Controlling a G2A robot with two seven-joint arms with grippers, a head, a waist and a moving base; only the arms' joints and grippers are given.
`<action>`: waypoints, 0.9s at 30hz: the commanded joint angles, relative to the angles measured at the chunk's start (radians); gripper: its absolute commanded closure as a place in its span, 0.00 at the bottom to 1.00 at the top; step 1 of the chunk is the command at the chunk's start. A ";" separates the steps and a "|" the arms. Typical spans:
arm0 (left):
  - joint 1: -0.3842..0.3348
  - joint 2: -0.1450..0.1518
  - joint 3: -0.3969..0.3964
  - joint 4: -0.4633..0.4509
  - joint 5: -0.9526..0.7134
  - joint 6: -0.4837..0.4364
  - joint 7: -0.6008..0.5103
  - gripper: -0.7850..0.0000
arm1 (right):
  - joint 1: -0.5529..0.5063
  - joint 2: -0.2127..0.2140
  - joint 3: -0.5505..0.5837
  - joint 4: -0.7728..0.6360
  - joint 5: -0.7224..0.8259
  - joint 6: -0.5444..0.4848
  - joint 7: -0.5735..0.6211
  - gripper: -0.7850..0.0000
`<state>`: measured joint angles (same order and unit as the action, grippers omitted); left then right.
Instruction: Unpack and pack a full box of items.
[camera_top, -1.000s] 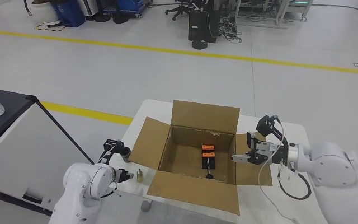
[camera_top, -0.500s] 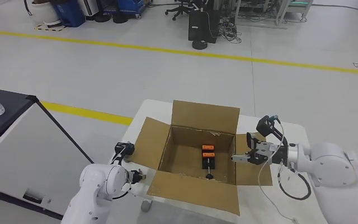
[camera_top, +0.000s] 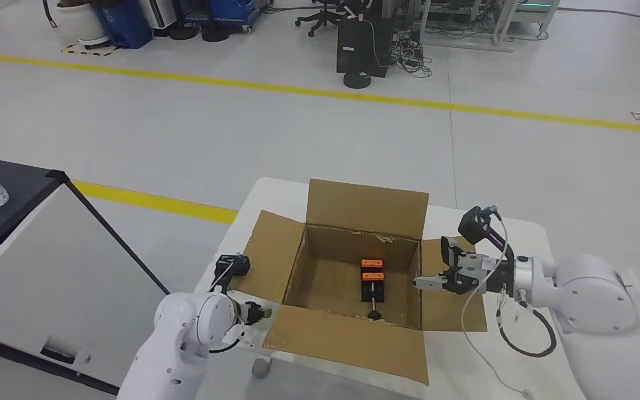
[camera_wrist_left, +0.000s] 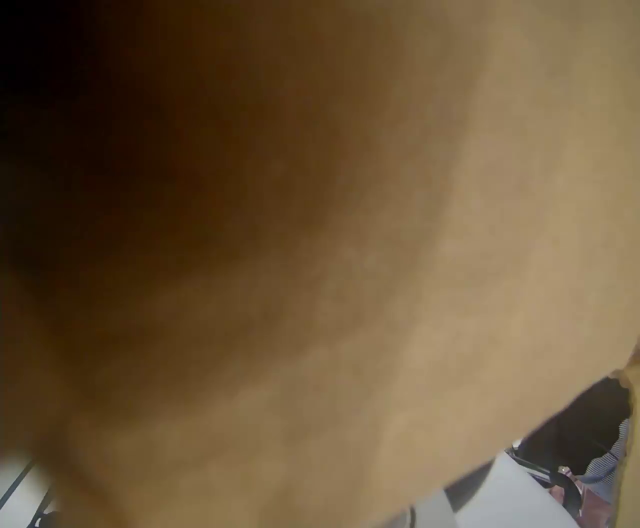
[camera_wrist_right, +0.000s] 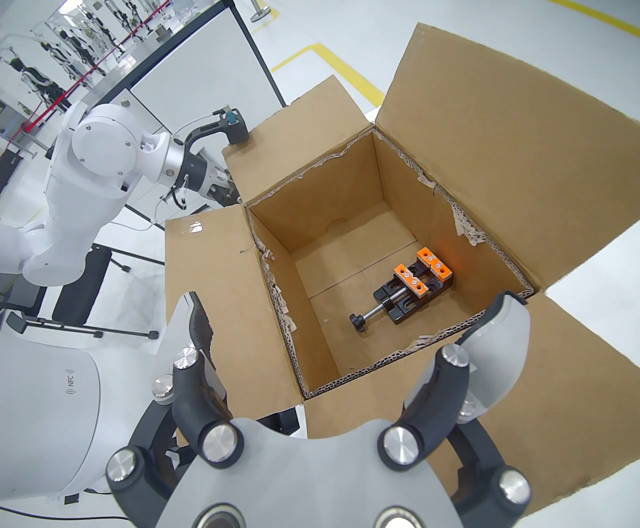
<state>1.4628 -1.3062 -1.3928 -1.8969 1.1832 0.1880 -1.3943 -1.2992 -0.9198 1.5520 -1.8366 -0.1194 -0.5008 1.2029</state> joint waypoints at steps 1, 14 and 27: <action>0.012 0.003 -0.027 -0.008 -0.034 -0.009 0.011 0.10 | 0.000 0.000 0.000 0.000 0.000 0.000 0.000 0.00; 0.130 0.018 -0.199 -0.141 -0.345 -0.065 0.083 0.00 | 0.000 0.000 0.000 0.000 0.000 0.000 0.000 0.00; 0.104 0.031 -0.173 -0.127 -0.408 -0.061 0.104 0.00 | 0.000 0.000 0.000 0.000 0.000 0.000 0.000 0.00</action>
<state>1.5651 -1.2778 -1.5569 -2.0233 0.7740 0.1260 -1.2910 -1.2992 -0.9198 1.5520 -1.8366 -0.1194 -0.5008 1.2029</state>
